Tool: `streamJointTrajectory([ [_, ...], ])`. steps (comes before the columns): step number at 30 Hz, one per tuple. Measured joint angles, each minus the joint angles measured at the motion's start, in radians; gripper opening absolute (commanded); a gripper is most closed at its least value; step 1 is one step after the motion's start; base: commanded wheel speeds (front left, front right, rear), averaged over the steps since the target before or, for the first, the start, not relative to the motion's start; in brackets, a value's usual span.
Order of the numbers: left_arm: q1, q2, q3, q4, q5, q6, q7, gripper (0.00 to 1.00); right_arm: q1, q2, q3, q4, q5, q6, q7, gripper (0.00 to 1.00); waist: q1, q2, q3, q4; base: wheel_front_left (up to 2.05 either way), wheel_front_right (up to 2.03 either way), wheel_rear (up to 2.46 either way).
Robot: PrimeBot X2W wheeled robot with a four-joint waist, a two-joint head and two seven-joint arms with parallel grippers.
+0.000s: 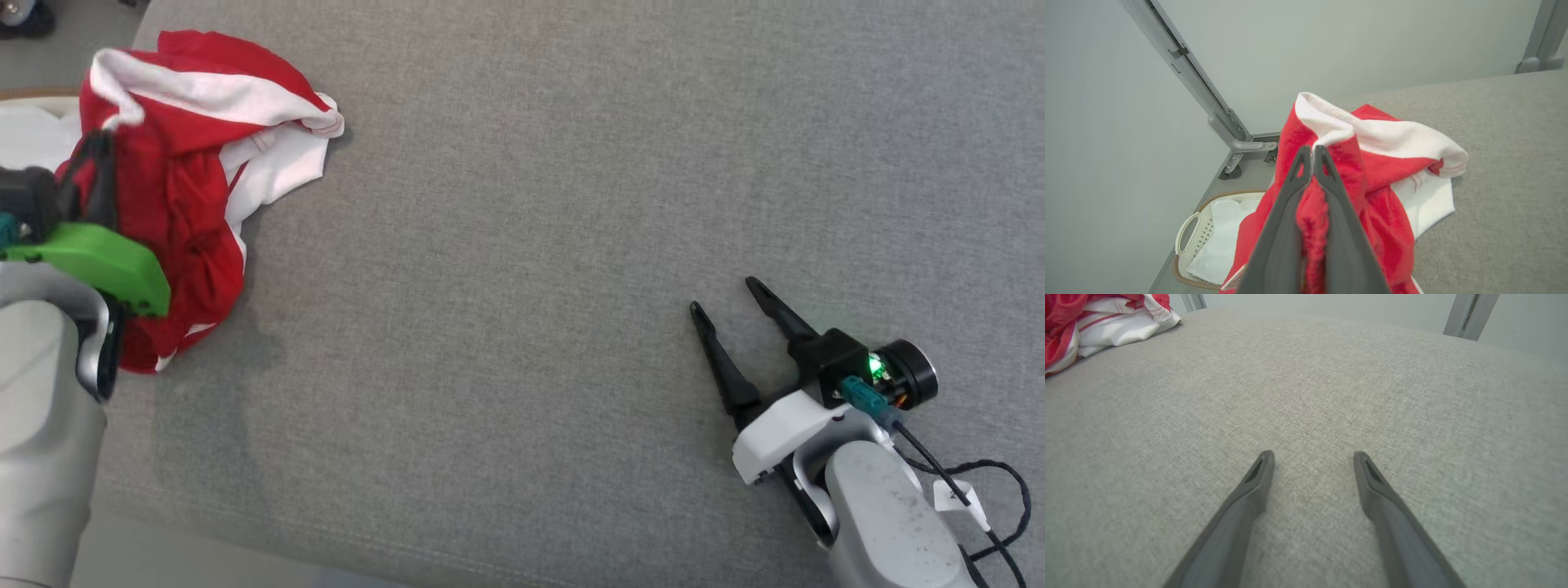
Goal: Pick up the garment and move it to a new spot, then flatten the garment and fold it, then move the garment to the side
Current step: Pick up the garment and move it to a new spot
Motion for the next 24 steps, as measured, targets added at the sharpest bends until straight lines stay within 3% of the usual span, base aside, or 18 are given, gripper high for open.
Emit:
streamJointTrajectory([
  [5, 0.008, 0.014, 0.060, -0.275, 0.109, 0.012, 0.000, 0.00, 0.048, 0.003, -0.015, 0.004, 0.020, -0.001, 0.007, 1.00, 0.0000, 0.0000, -0.056, -0.006, 0.00, 0.00, 0.00],
  [10, 0.004, 0.000, 0.053, -0.456, 0.163, -0.011, -0.001, 0.00, 0.087, 0.008, -0.001, -0.007, 0.059, -0.001, 0.007, 1.00, 0.0000, 0.0000, -0.114, -0.036, 0.00, 0.00, 0.00],
  [18, -0.042, -0.133, -0.078, -0.593, 0.136, -0.026, -0.001, 0.00, 0.123, 0.009, 0.017, -0.029, 0.124, -0.001, 0.007, 1.00, 0.0000, 0.0000, -0.175, -0.165, 0.00, 0.00, 0.00],
  [24, -0.072, -0.253, -0.151, -0.587, 0.084, -0.028, -0.001, 0.00, 0.136, 0.009, 0.009, -0.038, 0.134, -0.001, 0.007, 1.00, 0.0000, 0.0001, -0.196, -0.291, 0.00, 0.00, 0.00],
])
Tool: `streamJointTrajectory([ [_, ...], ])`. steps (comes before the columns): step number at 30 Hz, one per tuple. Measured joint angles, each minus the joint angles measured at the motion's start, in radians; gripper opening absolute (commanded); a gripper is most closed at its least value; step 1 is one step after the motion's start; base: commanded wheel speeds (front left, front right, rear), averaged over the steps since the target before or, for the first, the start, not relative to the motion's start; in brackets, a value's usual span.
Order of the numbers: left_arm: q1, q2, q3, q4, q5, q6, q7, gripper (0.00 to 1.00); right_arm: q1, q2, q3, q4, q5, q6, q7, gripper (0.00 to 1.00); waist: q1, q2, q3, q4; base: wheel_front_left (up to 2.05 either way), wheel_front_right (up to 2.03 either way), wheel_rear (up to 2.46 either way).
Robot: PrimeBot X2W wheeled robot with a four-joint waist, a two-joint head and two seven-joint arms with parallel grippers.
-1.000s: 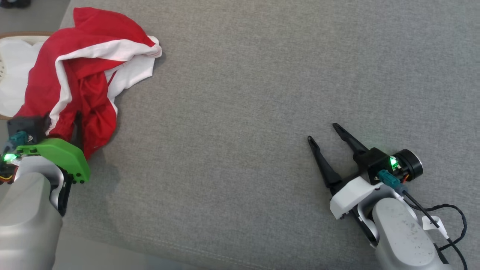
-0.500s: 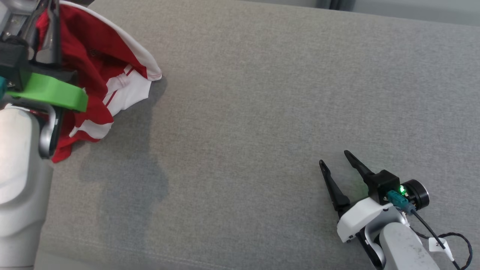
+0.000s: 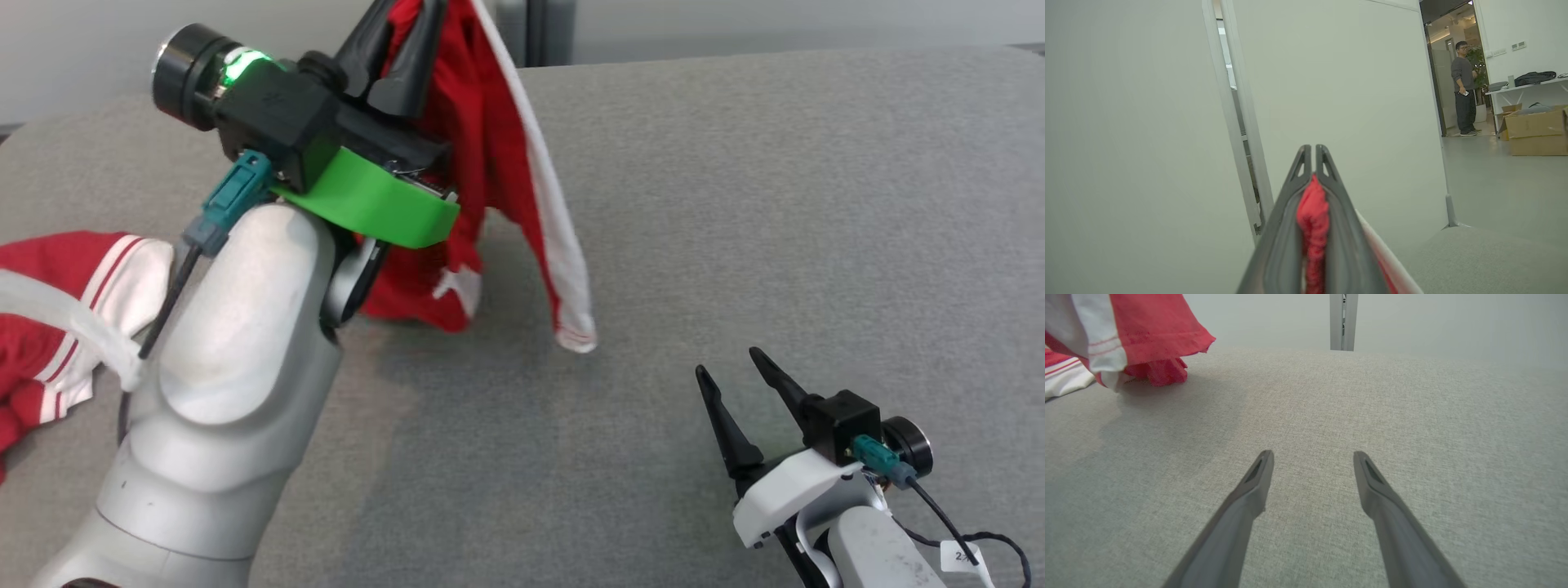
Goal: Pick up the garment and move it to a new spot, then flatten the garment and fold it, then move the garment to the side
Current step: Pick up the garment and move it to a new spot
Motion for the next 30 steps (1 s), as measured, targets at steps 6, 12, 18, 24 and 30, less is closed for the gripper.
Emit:
streamJointTrajectory([
  [6, 0.009, -0.066, 0.008, 0.051, -0.021, 0.000, 0.000, 0.00, 0.012, 0.000, -0.014, -0.012, 0.003, 0.000, 0.000, 1.00, 0.0000, 0.0000, -0.009, -0.101, 0.00, 0.00, 0.00],
  [12, 0.195, -0.053, 0.067, 0.165, 0.007, 0.000, 0.000, 0.60, 0.024, -0.001, -0.034, -0.021, -0.001, 0.000, 0.000, 1.00, 0.0000, 0.0000, -0.011, -0.136, 0.00, 0.00, 0.00],
  [18, 0.468, -0.007, 0.166, 0.221, 0.028, 0.002, 0.000, 1.00, 0.025, 0.001, -0.041, -0.020, -0.006, 0.000, 0.000, 1.00, 0.0000, 0.0000, -0.032, -0.111, 0.00, 0.00, 0.00],
  [24, 0.662, -0.002, 0.297, 0.190, 0.064, 0.002, 0.000, 1.00, 0.052, 0.001, -0.054, -0.021, -0.010, 0.000, 0.000, 1.00, -0.0001, 0.0000, -0.071, -0.081, 0.00, 0.00, 0.00],
  [30, 0.772, -0.038, 0.394, 0.135, 0.110, 0.003, 0.000, 1.00, 0.094, 0.001, -0.062, -0.020, -0.010, 0.000, 0.000, 1.00, -0.0001, 0.0000, -0.125, -0.055, 0.00, 0.00, 0.00],
])
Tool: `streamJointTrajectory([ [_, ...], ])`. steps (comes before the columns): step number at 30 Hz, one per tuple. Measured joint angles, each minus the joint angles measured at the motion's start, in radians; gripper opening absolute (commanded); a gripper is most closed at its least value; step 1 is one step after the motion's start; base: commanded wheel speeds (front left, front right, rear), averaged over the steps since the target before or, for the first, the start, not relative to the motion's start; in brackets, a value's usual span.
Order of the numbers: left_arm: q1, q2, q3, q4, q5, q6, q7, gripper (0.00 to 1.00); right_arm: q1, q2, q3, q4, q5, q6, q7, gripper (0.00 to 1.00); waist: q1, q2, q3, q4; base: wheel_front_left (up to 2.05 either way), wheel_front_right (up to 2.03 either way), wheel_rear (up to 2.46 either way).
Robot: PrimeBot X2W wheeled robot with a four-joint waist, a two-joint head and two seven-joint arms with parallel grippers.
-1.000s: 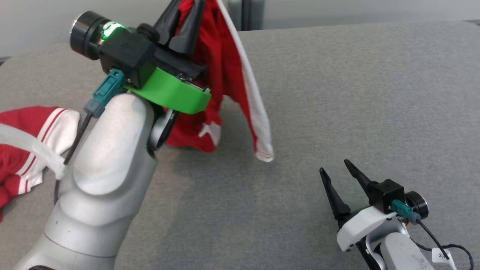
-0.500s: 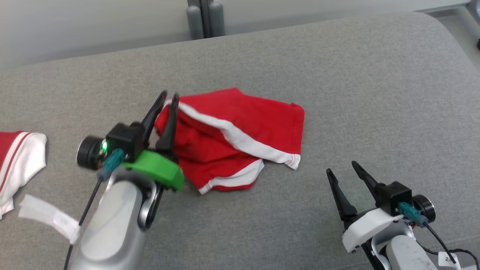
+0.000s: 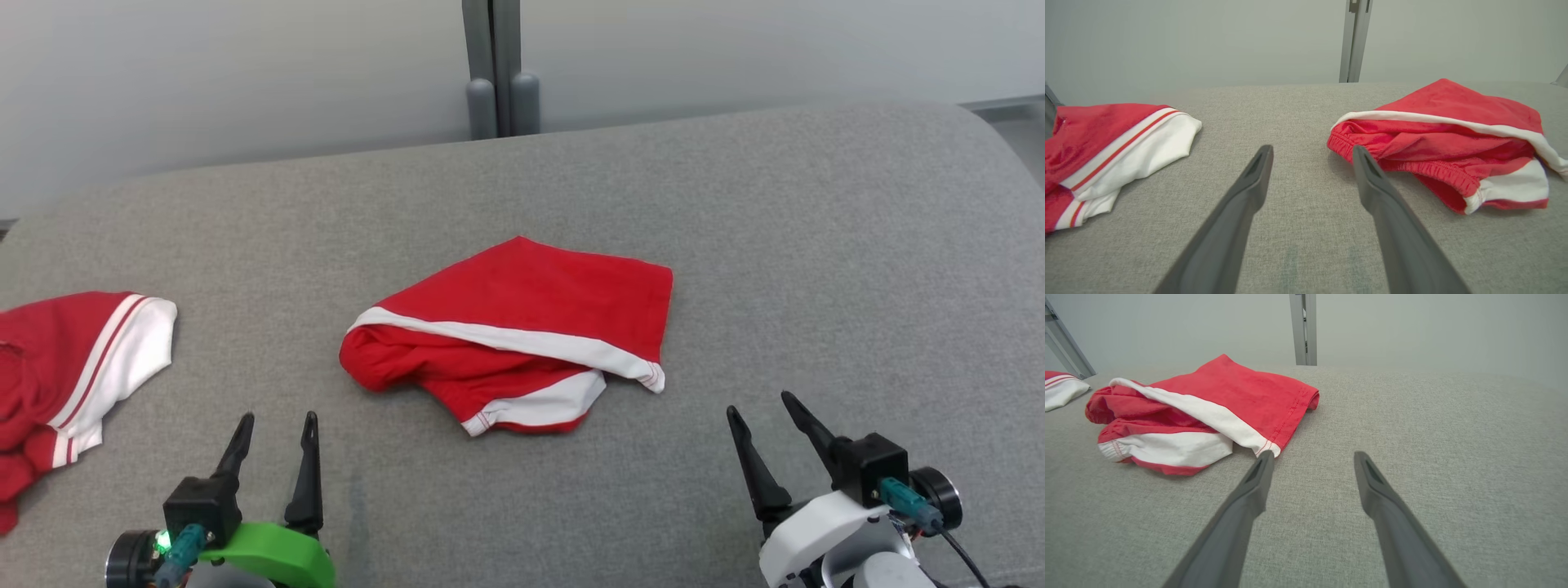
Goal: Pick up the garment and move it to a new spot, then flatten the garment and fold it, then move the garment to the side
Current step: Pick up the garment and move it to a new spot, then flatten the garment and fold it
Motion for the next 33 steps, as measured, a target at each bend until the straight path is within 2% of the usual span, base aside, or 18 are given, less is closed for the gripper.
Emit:
streamJointTrajectory([
  [6, 0.061, -0.044, 0.052, -0.018, 0.024, 0.000, 0.000, 1.00, 0.042, 0.000, -0.006, 0.023, 0.011, 0.000, 0.000, 1.00, 0.0000, 0.0000, -0.045, 0.017, 0.00, 0.00, 0.00],
  [14, 0.076, -0.066, 0.059, -0.029, 0.033, -0.002, 0.000, 1.00, 0.049, 0.000, 0.003, 0.039, -0.007, 0.000, 0.000, 1.00, 0.0000, 0.0000, -0.044, 0.023, 0.00, 0.00, 0.00],
  [20, 0.044, -0.068, 0.048, -0.035, 0.031, -0.002, 0.000, 1.00, -0.042, 0.000, 0.033, 0.073, -0.069, 0.000, 0.000, 1.00, 0.0000, 0.0000, -0.005, 0.034, 0.00, 0.00, 0.00],
  [24, 0.005, -0.070, -0.001, -0.027, 0.016, -0.003, 0.000, 1.00, -0.125, 0.000, 0.034, 0.136, -0.126, 0.000, 0.000, 1.00, 0.0000, 0.0000, 0.043, 0.053, 0.00, 0.00, 0.00],
  [33, -0.046, -0.070, -0.041, -0.013, -0.006, -0.003, 0.000, 1.00, -0.210, 0.000, 0.011, 0.236, -0.193, 0.000, 0.000, 1.00, 0.0000, 0.0000, 0.131, 0.129, 0.00, 0.00, 0.00],
])
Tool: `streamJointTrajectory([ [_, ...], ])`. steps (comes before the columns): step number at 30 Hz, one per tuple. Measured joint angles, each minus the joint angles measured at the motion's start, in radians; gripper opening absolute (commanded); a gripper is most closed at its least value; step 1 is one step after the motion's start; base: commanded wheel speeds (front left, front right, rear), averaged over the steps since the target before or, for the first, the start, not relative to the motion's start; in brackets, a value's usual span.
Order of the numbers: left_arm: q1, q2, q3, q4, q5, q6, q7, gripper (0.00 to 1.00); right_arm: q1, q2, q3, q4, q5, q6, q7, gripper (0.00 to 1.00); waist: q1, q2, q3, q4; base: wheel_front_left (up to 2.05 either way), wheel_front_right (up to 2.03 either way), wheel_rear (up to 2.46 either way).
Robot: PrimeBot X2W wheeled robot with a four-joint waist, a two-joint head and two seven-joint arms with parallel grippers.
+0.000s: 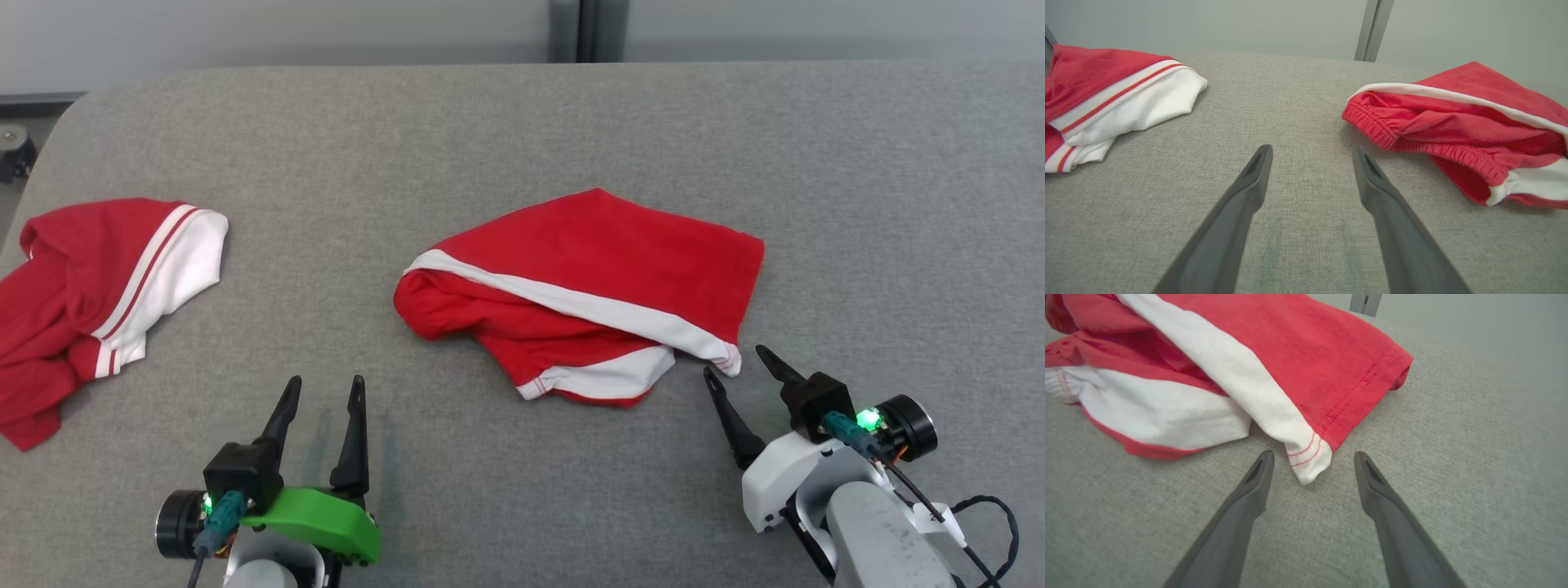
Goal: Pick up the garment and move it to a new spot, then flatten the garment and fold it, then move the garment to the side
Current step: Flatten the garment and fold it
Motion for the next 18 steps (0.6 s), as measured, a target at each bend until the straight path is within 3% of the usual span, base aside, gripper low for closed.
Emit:
streamJointTrajectory([
  [3, -0.010, 0.000, 0.002, -0.002, -0.004, 0.000, 0.000, 1.00, -0.001, 0.001, -0.006, -0.016, -0.020, 0.000, 0.000, 1.00, 0.0000, 0.0000, 0.015, 0.022, 0.00, 0.00, 0.00],
  [4, -0.012, 0.000, 0.002, -0.002, -0.005, 0.000, 0.000, 1.00, -0.002, 0.001, -0.009, -0.018, -0.028, 0.000, 0.000, 0.85, 0.0000, 0.0000, 0.019, 0.027, 0.00, 0.00, 0.00],
  [5, -0.014, 0.000, 0.003, -0.002, -0.006, 0.000, 0.000, 1.00, -0.002, 0.000, -0.011, -0.017, -0.038, 0.000, 0.000, 0.36, 0.0000, 0.0000, 0.022, 0.032, 0.00, 0.00, 0.00],
  [6, -0.015, 0.000, 0.003, -0.002, -0.006, 0.000, 0.000, 1.00, -0.004, 0.001, -0.014, -0.015, -0.044, 0.000, 0.000, 0.04, 0.0000, 0.0000, 0.025, 0.036, 0.00, 0.00, 0.00],
  [7, -0.015, 0.000, 0.004, -0.001, -0.006, 0.000, 0.000, 1.00, -0.008, 0.001, -0.017, -0.014, -0.049, 0.000, 0.000, 0.00, 0.0000, 0.0000, 0.026, 0.038, 0.00, 0.00, 0.00],
  [11, -0.017, 0.000, 0.007, -0.006, -0.006, 0.000, 0.000, 1.00, -0.027, 0.001, -0.019, -0.048, -0.053, 0.000, 0.000, 0.00, 0.0000, 0.0000, 0.018, 0.035, 0.00, 0.00, 0.00],
  [18, 0.017, 0.000, 0.005, -0.020, -0.005, 0.000, 0.000, 1.00, 0.026, -0.026, -0.044, -0.215, -0.069, 0.000, 0.000, 0.00, 0.0000, 0.0000, -0.033, 0.000, 0.00, 0.00, 0.00],
])
